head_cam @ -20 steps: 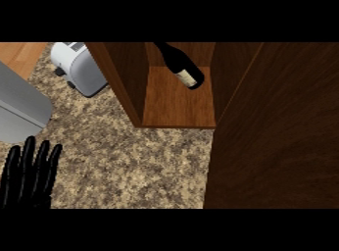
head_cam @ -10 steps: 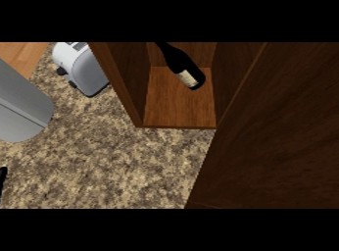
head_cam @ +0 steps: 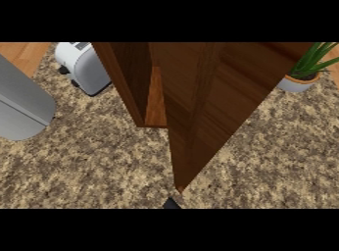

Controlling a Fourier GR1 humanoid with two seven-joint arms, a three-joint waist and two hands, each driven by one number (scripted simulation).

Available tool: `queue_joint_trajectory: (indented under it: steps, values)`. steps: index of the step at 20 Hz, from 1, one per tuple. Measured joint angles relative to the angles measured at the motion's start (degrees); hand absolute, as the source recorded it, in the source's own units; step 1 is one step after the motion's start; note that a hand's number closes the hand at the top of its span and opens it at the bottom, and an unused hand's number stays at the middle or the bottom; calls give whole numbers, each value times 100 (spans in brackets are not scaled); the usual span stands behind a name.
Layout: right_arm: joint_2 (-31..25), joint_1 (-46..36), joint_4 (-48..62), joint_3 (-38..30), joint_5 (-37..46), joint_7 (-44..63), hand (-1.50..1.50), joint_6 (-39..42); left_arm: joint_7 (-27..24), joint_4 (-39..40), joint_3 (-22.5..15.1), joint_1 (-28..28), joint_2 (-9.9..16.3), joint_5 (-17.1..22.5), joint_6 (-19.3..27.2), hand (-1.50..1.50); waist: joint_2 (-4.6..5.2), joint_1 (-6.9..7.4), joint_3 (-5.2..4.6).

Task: Pick up the wine, place it into the cabinet and close the cabinet

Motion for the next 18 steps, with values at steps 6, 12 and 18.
queue_joint_trajectory:
  steps: [6,12,18]
  values:
    - [22,-1471,1099,153,66,25,150,-1250,120,60,560,211,16,236,-543,-150,19,12,2]
    - [30,-2700,2324,-451,-285,-211,150,-1627,403,72,976,324,-60,443,-902,-150,36,-5,7]
    - [33,-3588,3580,-1242,-510,-658,150,-1455,703,61,1198,330,-169,428,-1123,-150,49,-38,9]
